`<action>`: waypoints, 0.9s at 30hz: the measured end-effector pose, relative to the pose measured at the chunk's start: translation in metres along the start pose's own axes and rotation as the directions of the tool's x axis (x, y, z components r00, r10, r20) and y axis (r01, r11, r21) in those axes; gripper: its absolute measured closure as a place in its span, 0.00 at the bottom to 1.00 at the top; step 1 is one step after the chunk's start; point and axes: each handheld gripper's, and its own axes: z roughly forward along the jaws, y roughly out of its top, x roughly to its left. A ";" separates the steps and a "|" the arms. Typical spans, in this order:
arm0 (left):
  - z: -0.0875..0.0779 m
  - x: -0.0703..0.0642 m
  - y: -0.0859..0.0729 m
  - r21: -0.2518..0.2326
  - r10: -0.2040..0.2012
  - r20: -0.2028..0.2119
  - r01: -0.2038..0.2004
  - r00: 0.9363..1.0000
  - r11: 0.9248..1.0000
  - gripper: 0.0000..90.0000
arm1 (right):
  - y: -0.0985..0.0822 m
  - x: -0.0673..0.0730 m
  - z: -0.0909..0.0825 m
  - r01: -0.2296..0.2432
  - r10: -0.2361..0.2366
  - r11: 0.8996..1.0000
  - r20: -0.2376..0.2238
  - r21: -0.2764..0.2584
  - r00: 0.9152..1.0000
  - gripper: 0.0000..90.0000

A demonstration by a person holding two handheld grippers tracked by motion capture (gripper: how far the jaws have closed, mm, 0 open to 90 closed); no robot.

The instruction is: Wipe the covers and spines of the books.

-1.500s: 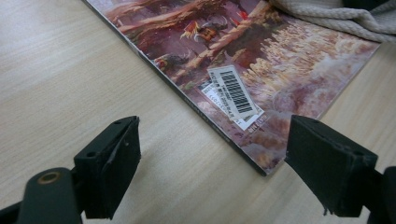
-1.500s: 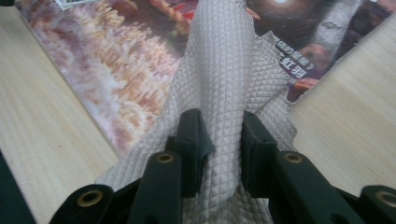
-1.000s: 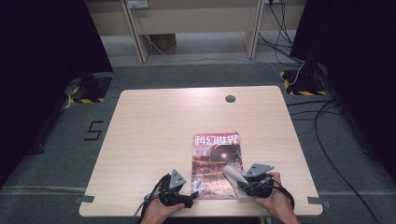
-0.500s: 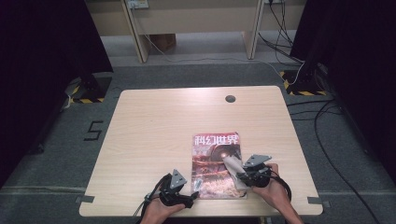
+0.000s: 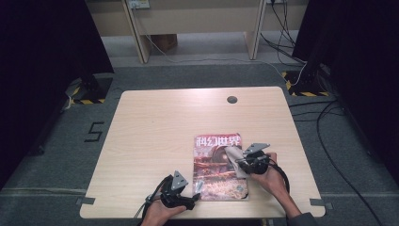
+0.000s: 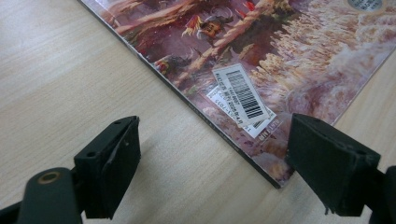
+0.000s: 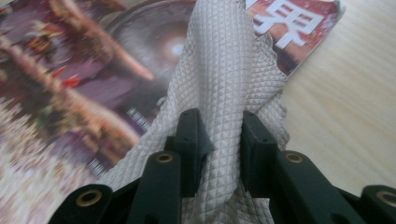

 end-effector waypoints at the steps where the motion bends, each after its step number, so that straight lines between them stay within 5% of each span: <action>1: 0.000 0.000 0.000 0.001 0.000 0.001 0.000 1.000 1.000 0.19 | 0.003 -0.002 0.002 -0.003 0.003 1.000 0.009 0.001 1.000 0.80; 27: 0.000 0.001 0.000 0.003 -0.004 0.008 0.004 1.000 1.000 0.19 | 0.045 -0.048 0.039 -0.111 0.113 0.994 0.133 -0.026 0.985 0.80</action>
